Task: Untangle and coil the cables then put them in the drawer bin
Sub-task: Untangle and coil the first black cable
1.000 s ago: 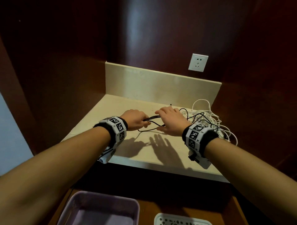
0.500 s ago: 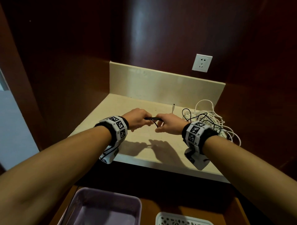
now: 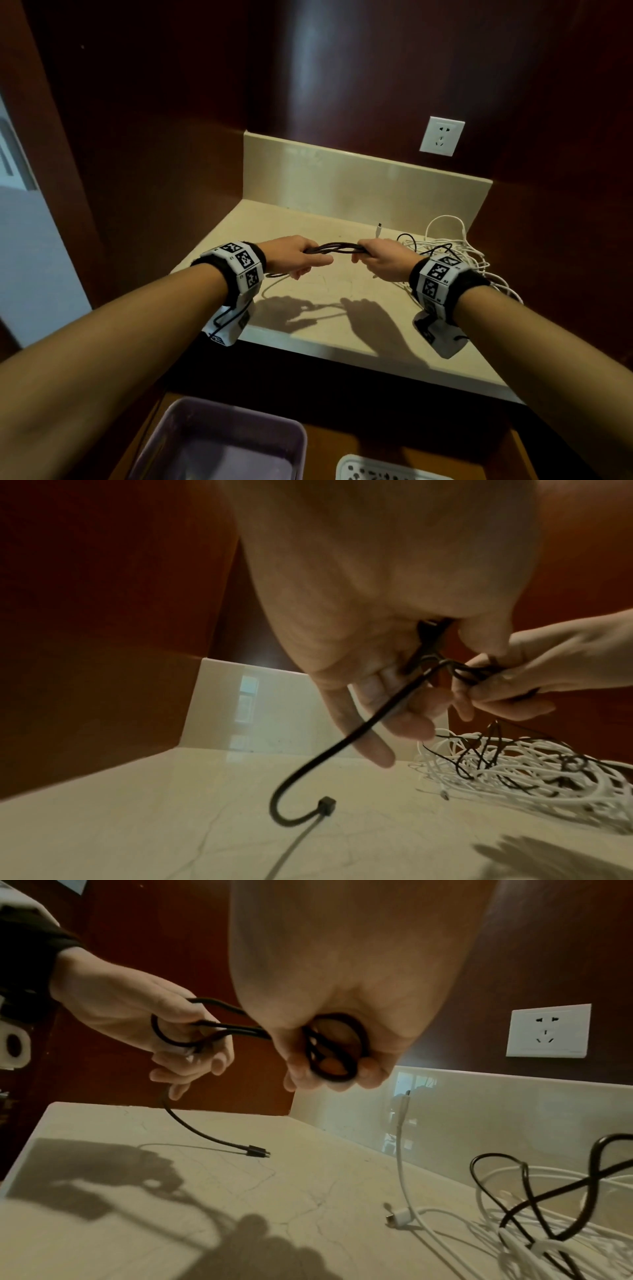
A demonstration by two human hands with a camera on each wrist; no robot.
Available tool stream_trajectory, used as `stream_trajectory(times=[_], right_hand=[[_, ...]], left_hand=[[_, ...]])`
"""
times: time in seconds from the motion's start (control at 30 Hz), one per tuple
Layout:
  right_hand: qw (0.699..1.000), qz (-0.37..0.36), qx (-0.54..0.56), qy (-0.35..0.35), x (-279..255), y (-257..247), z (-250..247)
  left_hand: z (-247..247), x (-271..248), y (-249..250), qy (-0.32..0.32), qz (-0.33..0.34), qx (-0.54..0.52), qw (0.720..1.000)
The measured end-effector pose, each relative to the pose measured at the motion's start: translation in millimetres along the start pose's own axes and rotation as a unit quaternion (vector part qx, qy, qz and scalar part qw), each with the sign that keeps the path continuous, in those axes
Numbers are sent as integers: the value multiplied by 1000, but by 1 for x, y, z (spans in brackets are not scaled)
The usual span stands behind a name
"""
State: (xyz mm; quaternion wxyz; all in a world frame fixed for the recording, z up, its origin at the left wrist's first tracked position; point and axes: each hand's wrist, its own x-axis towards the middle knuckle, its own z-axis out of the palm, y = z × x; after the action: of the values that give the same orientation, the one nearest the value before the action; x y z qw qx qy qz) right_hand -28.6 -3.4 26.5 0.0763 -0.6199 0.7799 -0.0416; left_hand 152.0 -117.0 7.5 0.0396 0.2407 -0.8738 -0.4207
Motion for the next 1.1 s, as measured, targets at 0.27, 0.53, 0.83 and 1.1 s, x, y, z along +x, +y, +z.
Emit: stream_trajectory(times=[0.27,0.53,0.83,1.1], right_hand=[[998,9,-65,-9,-4,9,2],[996,24,57,-63,-16,4,-7],[985,-68,-156,-14,-12,4,-3],[978,-49,-199,49,-11,-11,2]], left_hand=[[11,2,11,-15,-18,39,999],[10,5,17,3,-29,147,989],[10,5,23,23,0,274,961],[14,4,24,31,14,254,966]])
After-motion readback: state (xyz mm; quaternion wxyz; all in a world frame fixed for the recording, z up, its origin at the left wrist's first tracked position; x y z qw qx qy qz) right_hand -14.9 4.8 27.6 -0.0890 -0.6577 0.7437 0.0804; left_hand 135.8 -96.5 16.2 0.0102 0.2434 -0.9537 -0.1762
